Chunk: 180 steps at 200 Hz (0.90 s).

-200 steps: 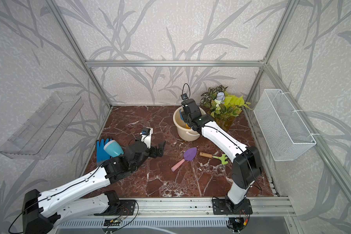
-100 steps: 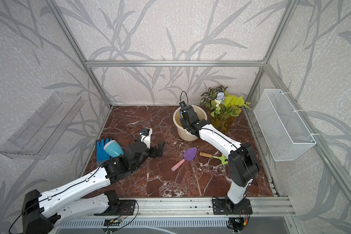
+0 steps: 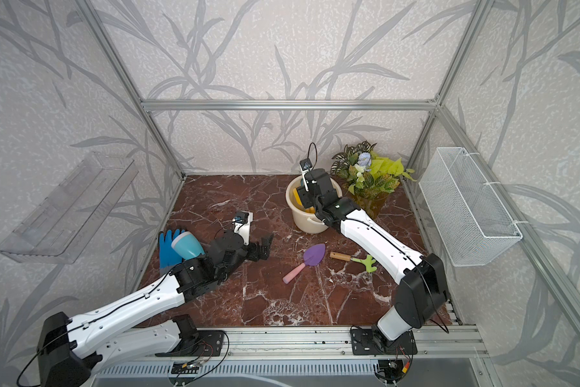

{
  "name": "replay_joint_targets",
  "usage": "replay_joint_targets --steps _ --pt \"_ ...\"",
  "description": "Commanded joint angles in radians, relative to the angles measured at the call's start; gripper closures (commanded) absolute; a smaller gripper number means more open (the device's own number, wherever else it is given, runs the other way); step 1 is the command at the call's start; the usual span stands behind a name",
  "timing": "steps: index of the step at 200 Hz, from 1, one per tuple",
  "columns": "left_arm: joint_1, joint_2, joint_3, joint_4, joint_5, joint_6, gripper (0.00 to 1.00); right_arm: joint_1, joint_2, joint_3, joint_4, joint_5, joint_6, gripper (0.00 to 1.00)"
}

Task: Organize the gardening tools
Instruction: Place the gardening tool in the container, then pick up the gardening tool from the center of the board.

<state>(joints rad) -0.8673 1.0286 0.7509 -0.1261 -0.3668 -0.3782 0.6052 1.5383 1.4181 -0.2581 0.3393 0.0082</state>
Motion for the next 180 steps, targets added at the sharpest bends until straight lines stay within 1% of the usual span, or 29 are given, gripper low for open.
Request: replay_joint_targets --steps 1,14,26,46,63,66,82,90,114,143,155,167,180 --pt "0.005 0.029 0.032 0.003 0.05 -0.001 0.0 0.005 -0.078 0.029 -0.07 -0.006 0.055 0.33" --pt "0.005 0.049 0.04 -0.001 0.074 0.001 0.0 0.005 -0.124 0.01 -0.101 -0.017 0.085 0.29" --pt "0.005 0.074 0.049 -0.011 0.087 -0.004 0.0 0.005 -0.178 -0.031 -0.112 -0.031 0.098 0.28" --pt "0.004 0.116 0.065 -0.035 0.121 0.001 0.0 -0.002 -0.296 -0.135 -0.106 -0.041 0.124 0.21" --pt "0.0 0.146 0.066 -0.042 0.156 0.002 0.0 -0.027 -0.378 -0.192 -0.147 -0.082 0.183 0.2" --pt "0.001 0.153 0.066 -0.044 0.164 0.001 0.02 -0.032 -0.391 -0.201 -0.156 -0.093 0.196 0.2" --pt "-0.005 0.194 0.069 -0.051 0.19 -0.001 0.18 -0.048 -0.459 -0.259 -0.194 -0.129 0.24 0.2" --pt "-0.013 0.216 0.075 -0.065 0.196 -0.008 0.22 -0.048 -0.493 -0.293 -0.204 -0.13 0.253 0.2" --pt "-0.032 0.274 0.084 -0.082 0.232 -0.024 0.24 -0.053 -0.597 -0.4 -0.228 -0.125 0.294 0.2" --pt "-0.059 0.374 0.112 -0.103 0.285 -0.03 0.22 -0.054 -0.693 -0.49 -0.253 -0.125 0.344 0.2" --pt "-0.072 0.426 0.135 -0.131 0.282 -0.03 0.22 -0.055 -0.728 -0.529 -0.257 -0.116 0.362 0.2" --pt "-0.086 0.474 0.161 -0.154 0.272 -0.031 0.24 -0.055 -0.761 -0.568 -0.255 -0.108 0.382 0.2" --pt "-0.1 0.523 0.184 -0.166 0.277 -0.031 0.29 -0.056 -0.785 -0.6 -0.257 -0.102 0.401 0.2"
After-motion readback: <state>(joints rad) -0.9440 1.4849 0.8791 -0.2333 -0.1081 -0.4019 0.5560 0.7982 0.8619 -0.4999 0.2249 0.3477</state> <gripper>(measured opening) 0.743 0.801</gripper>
